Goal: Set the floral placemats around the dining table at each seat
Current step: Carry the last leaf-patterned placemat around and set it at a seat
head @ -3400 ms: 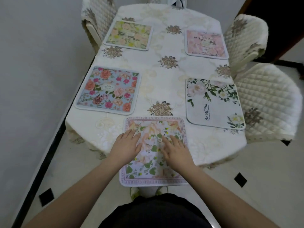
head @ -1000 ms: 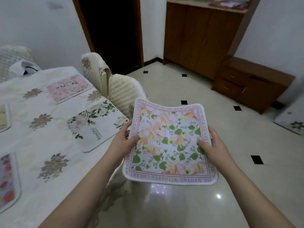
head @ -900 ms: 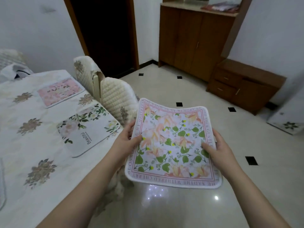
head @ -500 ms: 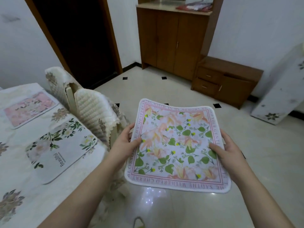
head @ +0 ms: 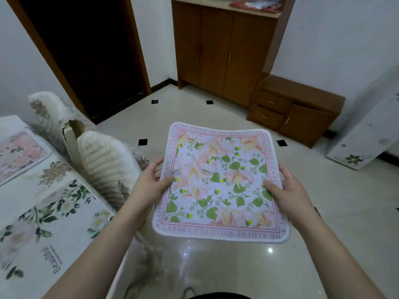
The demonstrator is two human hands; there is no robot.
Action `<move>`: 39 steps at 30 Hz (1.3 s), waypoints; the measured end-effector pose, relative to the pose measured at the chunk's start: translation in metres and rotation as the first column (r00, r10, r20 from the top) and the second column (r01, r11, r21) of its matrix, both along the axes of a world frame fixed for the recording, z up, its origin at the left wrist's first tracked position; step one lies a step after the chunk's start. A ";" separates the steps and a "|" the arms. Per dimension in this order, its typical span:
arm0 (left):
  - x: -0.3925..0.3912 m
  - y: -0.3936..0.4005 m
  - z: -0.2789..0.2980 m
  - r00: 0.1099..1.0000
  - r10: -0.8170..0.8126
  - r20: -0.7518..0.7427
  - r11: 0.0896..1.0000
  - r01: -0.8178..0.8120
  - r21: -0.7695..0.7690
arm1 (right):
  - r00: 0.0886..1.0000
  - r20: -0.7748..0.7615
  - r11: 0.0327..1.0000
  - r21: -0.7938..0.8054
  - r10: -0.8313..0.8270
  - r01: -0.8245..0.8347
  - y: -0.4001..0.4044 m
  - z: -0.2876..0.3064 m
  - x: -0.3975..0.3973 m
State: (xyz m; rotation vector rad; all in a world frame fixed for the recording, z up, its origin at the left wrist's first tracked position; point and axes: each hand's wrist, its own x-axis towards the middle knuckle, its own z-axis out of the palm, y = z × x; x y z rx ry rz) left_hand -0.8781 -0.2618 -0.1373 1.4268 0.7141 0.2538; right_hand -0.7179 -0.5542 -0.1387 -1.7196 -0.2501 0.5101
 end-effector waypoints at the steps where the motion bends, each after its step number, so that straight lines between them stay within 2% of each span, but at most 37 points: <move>1: 0.010 0.010 0.001 1.000 -0.006 -0.002 1.000 0.006 -0.001 | 1.000 0.015 1.000 -0.007 -0.003 0.003 0.008 0.001 0.008; 6: 0.058 0.042 -0.001 0.999 -0.038 -0.004 0.999 0.038 -0.016 | 1.000 0.024 1.000 -0.025 -0.003 0.004 0.036 -0.002 0.055; 12: 0.128 0.054 -0.017 0.999 0.042 0.001 0.995 -0.042 -0.086 | 0.999 -0.018 0.999 -0.025 0.027 -0.028 0.060 -0.015 0.140; 22: 0.256 0.076 0.006 0.994 0.106 -0.027 0.994 -0.105 0.036 | 0.993 -0.059 0.995 0.011 0.100 -0.100 0.101 -0.013 0.291; 31: 0.285 0.119 0.009 0.973 0.230 -0.034 0.973 -0.230 -0.013 | 0.969 -0.067 0.971 0.032 0.239 -0.238 0.175 -0.017 0.349; 39: 0.294 0.207 -0.008 0.943 0.330 -0.036 0.943 -0.332 -0.040 | 0.943 -0.064 0.945 0.004 0.327 -0.327 0.285 -0.024 0.379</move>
